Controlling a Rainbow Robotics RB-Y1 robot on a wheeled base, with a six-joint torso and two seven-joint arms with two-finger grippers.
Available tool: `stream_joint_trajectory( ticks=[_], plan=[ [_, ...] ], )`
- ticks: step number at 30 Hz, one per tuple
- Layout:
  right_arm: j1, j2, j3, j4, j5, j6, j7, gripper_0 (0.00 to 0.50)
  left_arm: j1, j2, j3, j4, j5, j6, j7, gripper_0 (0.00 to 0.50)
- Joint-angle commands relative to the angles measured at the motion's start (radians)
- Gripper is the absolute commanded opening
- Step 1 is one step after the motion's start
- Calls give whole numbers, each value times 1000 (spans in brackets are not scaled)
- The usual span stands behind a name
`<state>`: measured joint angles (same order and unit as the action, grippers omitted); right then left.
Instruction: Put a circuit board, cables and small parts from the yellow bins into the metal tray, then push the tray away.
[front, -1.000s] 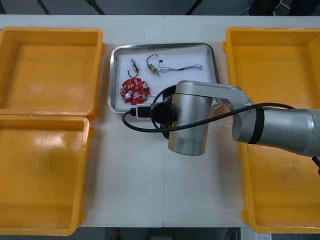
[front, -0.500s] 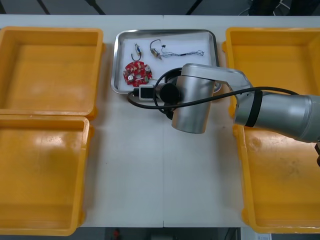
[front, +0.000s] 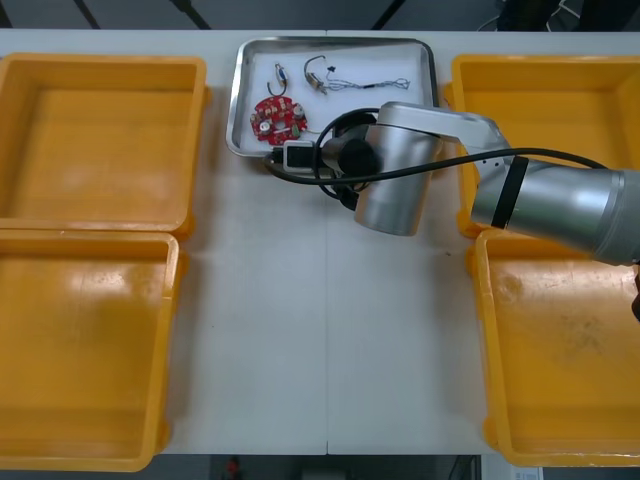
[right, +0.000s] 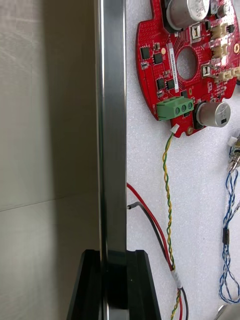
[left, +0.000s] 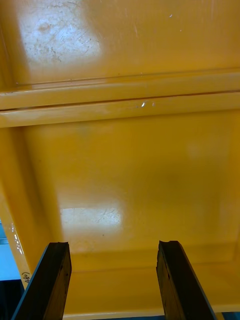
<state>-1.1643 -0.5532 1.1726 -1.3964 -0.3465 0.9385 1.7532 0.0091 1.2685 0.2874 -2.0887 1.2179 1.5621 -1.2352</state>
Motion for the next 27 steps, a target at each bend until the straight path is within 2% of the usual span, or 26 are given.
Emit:
stream_joint_trajectory(
  ticks=[1, 14, 22, 25, 26, 27],
  plan=[
    [-64, 21, 10, 48, 11, -86, 34, 0, 8, 2, 24, 1, 5, -10, 36, 500],
    [-74, 22, 10, 116, 14, -233, 35, 0, 8, 2, 24, 1, 5, -10, 36, 500],
    [-72, 22, 10, 128, 15, -264, 31, 0, 8, 2, 24, 1, 5, -10, 36, 500],
    [-72, 22, 10, 128, 14, -262, 32, 81, 8, 2, 24, 1, 5, -10, 36, 500],
    [-72, 22, 10, 128, 14, -264, 34, 146, 8, 2, 24, 1, 5, -10, 36, 500],
    [-72, 21, 10, 128, 14, -264, 35, 244, 8, 2, 24, 1, 5, -10, 36, 500]
  ],
)
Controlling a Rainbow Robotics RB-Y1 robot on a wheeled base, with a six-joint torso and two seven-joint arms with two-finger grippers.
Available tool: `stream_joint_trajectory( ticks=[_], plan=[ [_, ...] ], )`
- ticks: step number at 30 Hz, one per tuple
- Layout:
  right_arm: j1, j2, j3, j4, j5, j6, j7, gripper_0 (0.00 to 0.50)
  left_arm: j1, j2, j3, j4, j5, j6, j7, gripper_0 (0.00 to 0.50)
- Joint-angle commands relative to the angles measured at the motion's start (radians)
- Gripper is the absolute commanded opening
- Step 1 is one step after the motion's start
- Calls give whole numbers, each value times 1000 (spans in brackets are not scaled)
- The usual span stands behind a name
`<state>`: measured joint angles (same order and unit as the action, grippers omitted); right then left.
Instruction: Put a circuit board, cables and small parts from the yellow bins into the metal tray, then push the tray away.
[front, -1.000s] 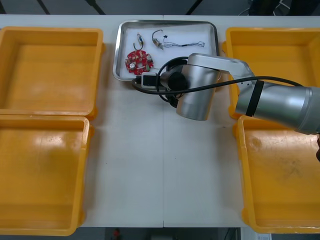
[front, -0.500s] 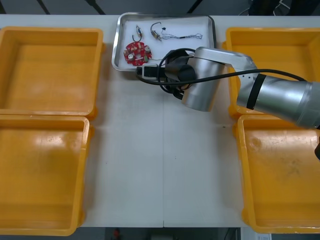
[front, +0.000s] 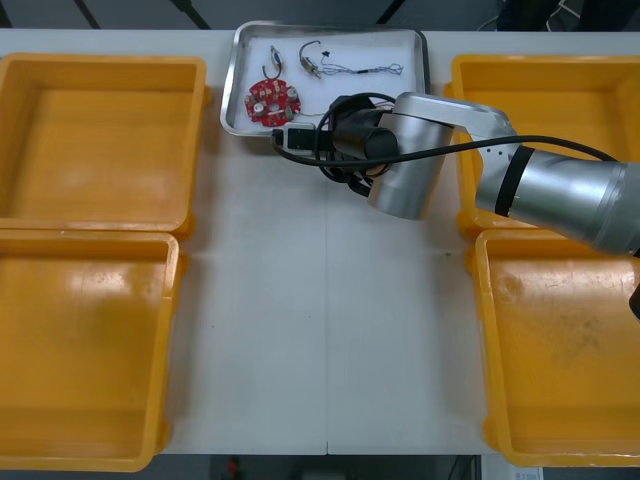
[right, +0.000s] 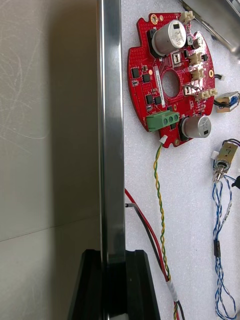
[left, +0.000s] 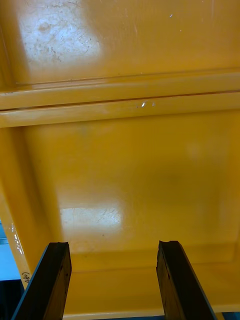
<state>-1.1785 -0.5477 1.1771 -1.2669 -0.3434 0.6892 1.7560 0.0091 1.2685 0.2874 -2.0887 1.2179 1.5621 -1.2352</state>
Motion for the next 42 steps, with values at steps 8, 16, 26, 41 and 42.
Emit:
stream_joint_trajectory(
  ticks=[8, 16, 26, 41, 42],
  plan=[
    [-58, -9, 6, -26, -49, 15, 42, 500, 8, 2, 24, 1, 5, -10, 36, 500],
    [-56, -70, -30, -212, -88, 231, 28, 500, 8, 2, 24, 1, 5, -10, 36, 500],
    [-12, -147, -275, -471, -302, 612, 7, 500, 8, 2, 24, 1, 5, -10, 36, 500],
    [278, -301, -625, -830, -428, 978, -431, 500, 8, 2, 24, 1, 5, -10, 36, 500],
    [287, -310, -633, -841, -433, 984, -448, 500, 8, 2, 24, 1, 5, -10, 36, 500]
  ],
)
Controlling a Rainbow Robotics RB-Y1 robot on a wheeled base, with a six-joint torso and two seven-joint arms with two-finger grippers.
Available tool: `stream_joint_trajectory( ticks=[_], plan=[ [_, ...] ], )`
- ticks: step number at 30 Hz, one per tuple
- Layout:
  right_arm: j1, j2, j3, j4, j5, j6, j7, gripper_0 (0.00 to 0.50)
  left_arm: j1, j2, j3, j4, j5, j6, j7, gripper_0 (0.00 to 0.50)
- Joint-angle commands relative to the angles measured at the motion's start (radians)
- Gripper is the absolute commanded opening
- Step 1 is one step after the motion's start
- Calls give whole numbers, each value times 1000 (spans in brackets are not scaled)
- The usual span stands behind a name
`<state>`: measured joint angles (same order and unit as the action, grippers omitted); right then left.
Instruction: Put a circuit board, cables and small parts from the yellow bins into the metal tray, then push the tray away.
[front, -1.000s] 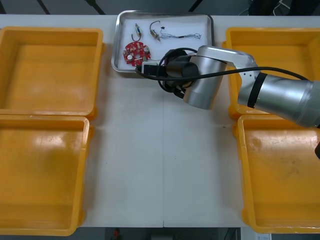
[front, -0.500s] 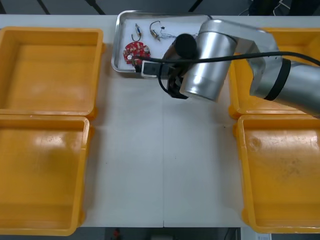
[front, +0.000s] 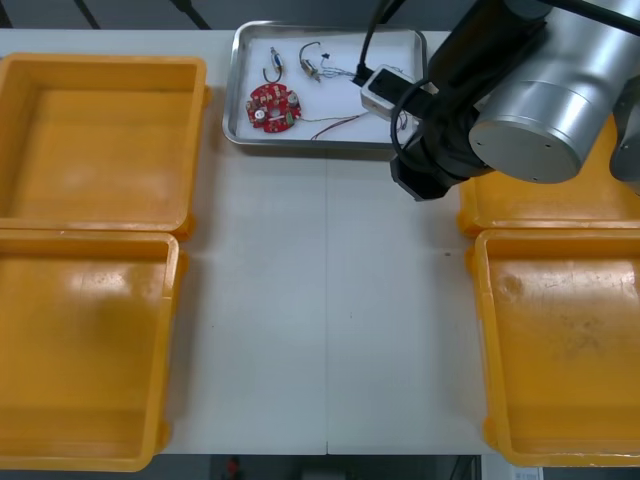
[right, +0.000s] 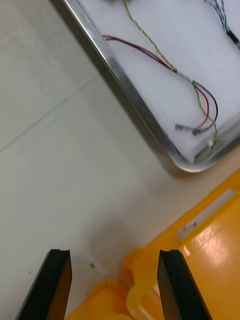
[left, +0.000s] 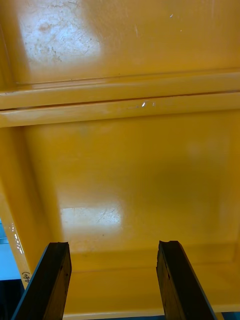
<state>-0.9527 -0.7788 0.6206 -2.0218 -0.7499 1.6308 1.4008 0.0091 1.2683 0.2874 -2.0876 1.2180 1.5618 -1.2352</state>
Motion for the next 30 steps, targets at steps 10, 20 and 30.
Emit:
stream_joint_trajectory(
  ticks=[10, 20, 30],
  plan=[
    [302, -195, -357, -189, -190, 98, -293, 500, 8, 2, 24, 0, 5, -9, 36, 500],
    [565, -227, -694, -192, -290, 132, -273, 500, 8, 2, 24, 0, 5, -9, 36, 500],
    [741, -229, -854, -160, -269, 129, -249, 500, 8, 2, 24, 0, 5, -9, 36, 500]
  ],
)
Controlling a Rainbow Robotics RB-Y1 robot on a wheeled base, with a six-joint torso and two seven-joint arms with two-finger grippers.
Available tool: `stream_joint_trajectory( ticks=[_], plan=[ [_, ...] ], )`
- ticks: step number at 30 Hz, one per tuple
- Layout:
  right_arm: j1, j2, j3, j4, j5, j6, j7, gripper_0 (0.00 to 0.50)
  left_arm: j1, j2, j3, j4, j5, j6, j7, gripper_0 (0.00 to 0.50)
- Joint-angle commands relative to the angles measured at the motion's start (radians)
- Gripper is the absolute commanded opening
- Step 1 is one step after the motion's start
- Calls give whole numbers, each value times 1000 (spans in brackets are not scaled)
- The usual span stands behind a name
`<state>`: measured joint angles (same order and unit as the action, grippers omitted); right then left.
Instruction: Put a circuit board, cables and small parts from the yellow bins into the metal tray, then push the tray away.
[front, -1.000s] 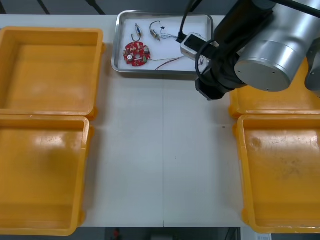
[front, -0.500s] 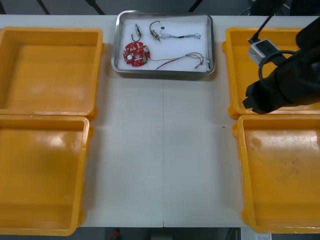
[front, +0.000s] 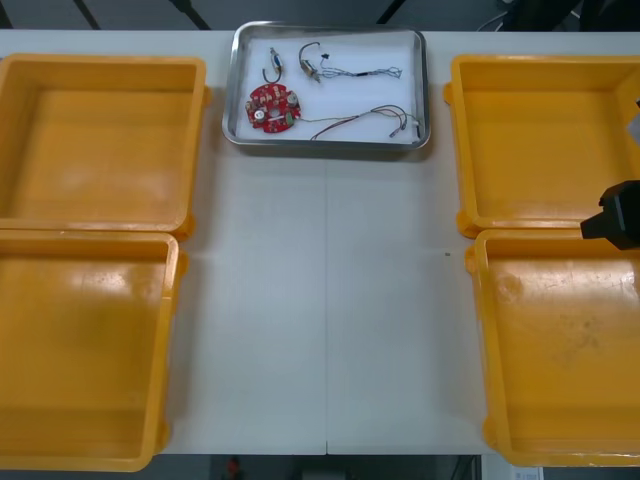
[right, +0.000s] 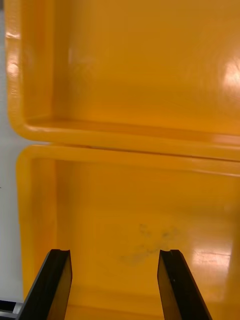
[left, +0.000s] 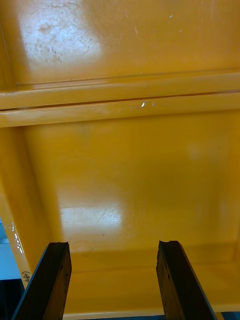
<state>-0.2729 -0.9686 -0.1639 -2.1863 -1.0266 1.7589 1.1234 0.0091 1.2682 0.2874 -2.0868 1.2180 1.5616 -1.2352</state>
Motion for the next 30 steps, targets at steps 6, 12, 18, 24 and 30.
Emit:
stream_joint_trajectory(
  ticks=[6, 12, 18, 24, 30],
  plan=[
    [103, -32, -74, 45, 51, -26, 42, 500, 8, 2, 24, -1, 5, -9, 36, 500],
    [110, -4, -72, 102, 57, -61, 58, 500, 8, 2, 24, -1, 5, -9, 36, 500],
    [110, -2, -45, 135, 77, -76, 76, 500, 8, 2, 24, -1, 5, -9, 36, 500],
    [110, 30, 12, 135, 155, -91, 81, 500, 8, 2, 24, -1, 5, -9, 36, 500],
    [110, 30, 44, 135, 157, -98, 82, 500, 8, 2, 24, -1, 5, -9, 36, 500]
  ],
)
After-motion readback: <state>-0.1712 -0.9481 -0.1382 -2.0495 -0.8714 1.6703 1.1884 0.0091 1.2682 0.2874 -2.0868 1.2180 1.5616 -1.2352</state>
